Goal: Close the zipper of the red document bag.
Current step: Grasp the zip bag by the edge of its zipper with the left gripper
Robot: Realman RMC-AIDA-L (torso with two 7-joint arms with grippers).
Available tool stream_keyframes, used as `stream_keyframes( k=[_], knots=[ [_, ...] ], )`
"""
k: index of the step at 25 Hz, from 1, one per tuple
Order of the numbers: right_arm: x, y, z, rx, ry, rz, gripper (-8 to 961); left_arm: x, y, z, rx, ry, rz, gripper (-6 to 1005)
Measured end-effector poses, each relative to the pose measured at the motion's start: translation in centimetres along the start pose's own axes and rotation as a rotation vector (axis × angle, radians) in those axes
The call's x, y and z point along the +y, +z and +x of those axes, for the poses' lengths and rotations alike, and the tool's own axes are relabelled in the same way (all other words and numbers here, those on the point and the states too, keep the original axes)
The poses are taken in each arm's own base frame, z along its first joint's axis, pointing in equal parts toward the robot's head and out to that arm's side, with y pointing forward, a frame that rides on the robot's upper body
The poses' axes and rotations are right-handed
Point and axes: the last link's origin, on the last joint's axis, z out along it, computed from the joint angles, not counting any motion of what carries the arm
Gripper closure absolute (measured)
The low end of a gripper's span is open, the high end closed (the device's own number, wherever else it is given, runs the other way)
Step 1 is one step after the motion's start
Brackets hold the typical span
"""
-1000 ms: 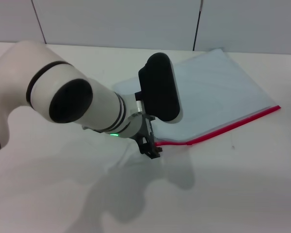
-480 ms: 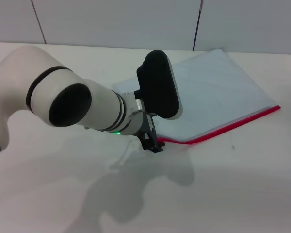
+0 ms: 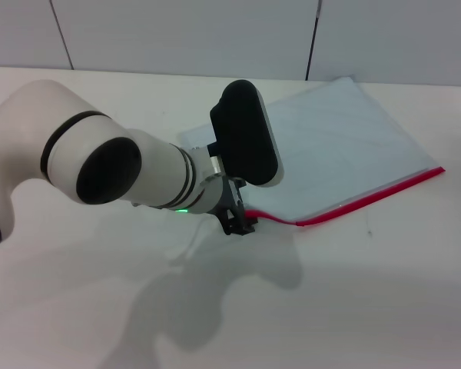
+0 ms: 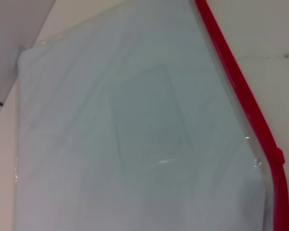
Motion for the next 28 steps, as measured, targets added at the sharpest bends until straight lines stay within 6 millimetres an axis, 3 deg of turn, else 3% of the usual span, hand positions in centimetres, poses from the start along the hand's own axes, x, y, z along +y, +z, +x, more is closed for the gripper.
stream_keyframes(
  k=[13, 16, 21, 28],
  knots=[
    [0.02, -0.02, 0.03, 0.001, 0.002, 0.000, 428, -0.30, 0.10, 0.49, 0.044, -0.017, 0.032, 360],
    [0.02, -0.02, 0.04, 0.001, 0.002, 0.000, 428, -0.16, 0.28, 0.54, 0.053, -0.012, 0.038, 551],
    [0.02, -0.01, 0.03, 0.001, 0.002, 0.000, 427, -0.06, 0.53, 0.59, 0.067, -0.017, 0.049, 708],
    [0.05, 0.00, 0.02, 0.001, 0.002, -0.001, 427, 0.00, 0.64, 0.84, 0.088, -0.029, 0.062, 816]
  ],
)
